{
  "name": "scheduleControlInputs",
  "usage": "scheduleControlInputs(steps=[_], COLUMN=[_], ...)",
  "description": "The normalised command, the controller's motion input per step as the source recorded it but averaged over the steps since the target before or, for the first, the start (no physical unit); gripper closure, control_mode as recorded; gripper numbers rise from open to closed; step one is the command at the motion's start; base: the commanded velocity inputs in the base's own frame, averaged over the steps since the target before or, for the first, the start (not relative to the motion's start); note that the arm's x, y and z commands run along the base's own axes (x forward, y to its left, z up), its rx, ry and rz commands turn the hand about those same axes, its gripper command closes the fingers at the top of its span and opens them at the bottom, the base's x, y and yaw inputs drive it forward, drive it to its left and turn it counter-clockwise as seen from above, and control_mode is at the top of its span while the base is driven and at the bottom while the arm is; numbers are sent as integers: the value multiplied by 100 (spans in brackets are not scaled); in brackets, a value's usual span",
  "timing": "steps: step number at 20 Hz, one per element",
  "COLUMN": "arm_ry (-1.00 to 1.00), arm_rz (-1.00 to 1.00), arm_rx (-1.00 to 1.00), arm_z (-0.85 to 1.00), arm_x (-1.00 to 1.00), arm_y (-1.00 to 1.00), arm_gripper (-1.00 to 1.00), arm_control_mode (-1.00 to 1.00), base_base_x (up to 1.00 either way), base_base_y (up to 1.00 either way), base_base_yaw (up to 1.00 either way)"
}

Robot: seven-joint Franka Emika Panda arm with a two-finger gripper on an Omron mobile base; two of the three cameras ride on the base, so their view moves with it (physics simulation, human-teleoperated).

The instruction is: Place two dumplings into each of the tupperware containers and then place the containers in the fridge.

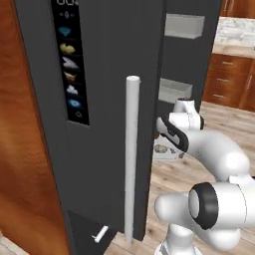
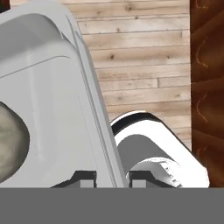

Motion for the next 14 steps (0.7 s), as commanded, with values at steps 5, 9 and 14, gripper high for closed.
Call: scheduleControlInputs(steps=[5,9,14], arm_ry=[0,0,0], arm_rz=[0,0,0], arm_rx=[0,0,0], arm_z=[0,0,0], arm_x=[0,0,0], arm_y=[0,0,0], arm_gripper=[100,100,100], arm_control_mode=[100,100,100], base_base_x=[40,0,53], base_base_y=[-40,-54,-93], base_base_yaw=[68,66,34])
